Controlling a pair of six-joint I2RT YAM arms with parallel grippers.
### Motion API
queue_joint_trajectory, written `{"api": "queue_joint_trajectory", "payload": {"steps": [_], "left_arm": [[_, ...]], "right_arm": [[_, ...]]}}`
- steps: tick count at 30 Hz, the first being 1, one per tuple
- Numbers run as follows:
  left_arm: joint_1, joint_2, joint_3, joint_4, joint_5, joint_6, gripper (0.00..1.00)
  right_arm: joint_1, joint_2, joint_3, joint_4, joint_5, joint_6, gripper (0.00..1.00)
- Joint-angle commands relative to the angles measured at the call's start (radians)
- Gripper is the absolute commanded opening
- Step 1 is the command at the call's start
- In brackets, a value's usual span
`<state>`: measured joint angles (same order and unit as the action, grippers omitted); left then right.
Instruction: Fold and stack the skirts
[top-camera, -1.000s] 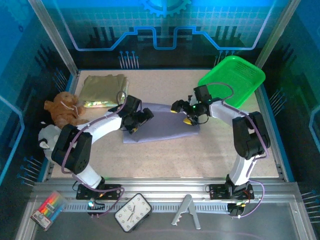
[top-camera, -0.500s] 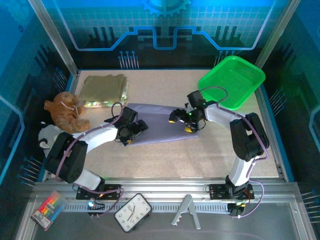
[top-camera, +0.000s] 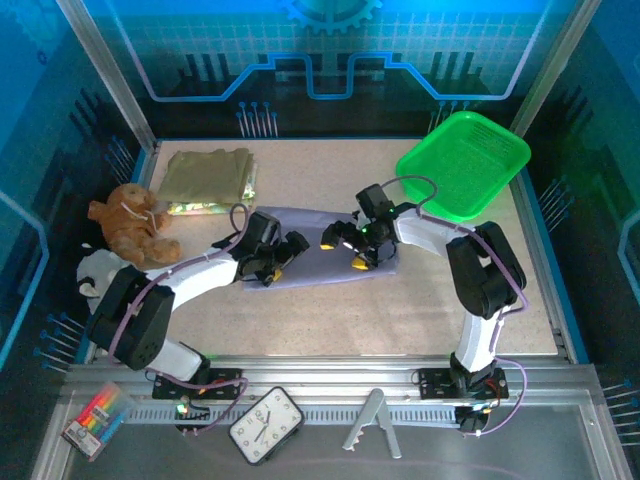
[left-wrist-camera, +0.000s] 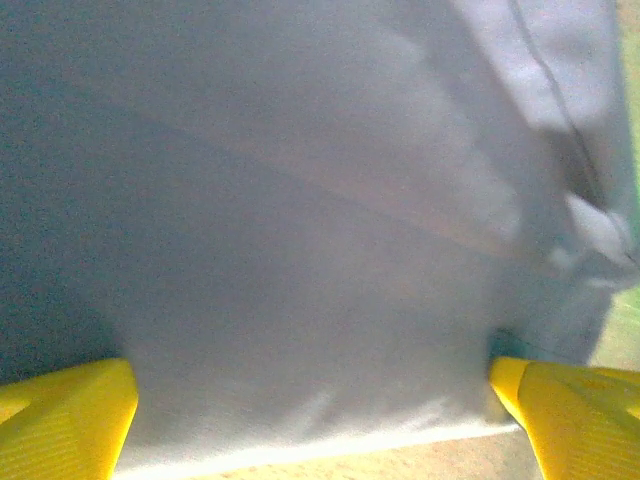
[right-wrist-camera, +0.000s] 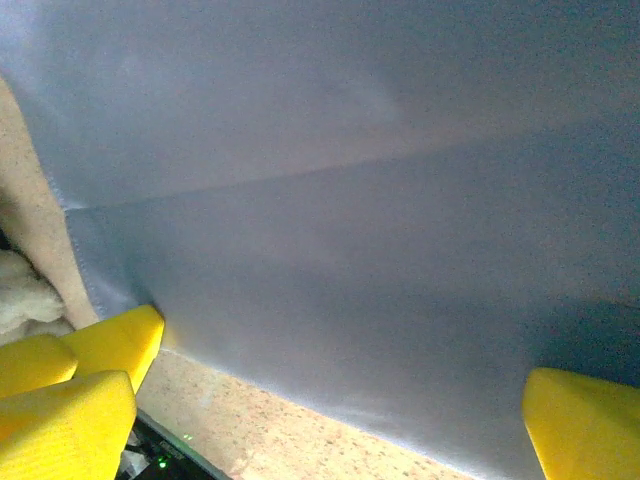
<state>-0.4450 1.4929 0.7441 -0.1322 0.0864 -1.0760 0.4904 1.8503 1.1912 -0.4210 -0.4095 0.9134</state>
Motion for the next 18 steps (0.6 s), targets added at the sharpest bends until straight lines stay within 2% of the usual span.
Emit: {"api": "queue_joint_trajectory", "payload": {"steps": [1,7,15,18], "left_arm": [[0.028,0.02,-0.076,-0.02,-0.045,-0.022,0.99],[0.068,0.007,-0.147,-0.005,-0.048,-0.004,0.99],[0.077,0.013,-0.137,0.003,-0.027,0.005,0.99],[0.075,-0.009,-0.117,-0.012,0.004,0.014,0.99]], "right_arm": [[-0.02,-0.01,-0.037,-0.064,0.053,-0.026,1.0],[-0.089,-0.054,-0.106,-0.108,0.111,-0.071,1.0],[-0.182,-0.162,-0.181,-0.173,0.198,-0.122,1.0],[-0.228,-0.241,-0.243,-0.161,0.189,-0.114,1.0]]}}
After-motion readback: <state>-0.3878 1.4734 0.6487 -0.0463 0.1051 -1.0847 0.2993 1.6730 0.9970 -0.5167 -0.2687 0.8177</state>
